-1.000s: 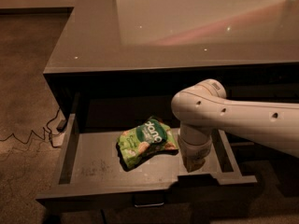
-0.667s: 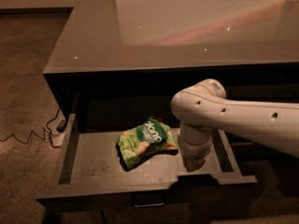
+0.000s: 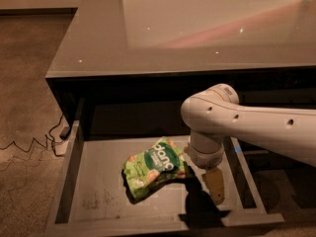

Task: Open top drawer

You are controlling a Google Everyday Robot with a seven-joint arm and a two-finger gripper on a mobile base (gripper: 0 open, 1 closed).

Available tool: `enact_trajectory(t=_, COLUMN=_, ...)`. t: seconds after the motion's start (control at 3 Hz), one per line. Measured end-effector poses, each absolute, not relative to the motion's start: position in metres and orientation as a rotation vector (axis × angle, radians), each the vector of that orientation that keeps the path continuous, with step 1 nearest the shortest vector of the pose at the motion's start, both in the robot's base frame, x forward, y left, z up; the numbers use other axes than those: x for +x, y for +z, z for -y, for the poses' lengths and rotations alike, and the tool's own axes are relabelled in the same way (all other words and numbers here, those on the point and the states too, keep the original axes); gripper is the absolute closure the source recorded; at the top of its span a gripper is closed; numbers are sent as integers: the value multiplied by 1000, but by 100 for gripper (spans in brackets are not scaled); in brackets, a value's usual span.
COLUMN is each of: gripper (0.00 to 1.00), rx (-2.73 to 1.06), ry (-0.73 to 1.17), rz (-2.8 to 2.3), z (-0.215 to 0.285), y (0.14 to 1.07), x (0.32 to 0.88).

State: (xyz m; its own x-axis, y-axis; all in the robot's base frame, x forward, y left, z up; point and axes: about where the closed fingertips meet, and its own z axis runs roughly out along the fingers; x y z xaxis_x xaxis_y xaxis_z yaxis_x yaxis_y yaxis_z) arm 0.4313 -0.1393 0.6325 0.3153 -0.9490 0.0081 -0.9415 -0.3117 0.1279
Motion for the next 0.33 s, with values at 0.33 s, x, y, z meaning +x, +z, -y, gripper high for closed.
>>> enact_trajectory(t=0.33, gripper=0, rx=2458, ry=-104, rz=1774, z=139, y=632, x=431)
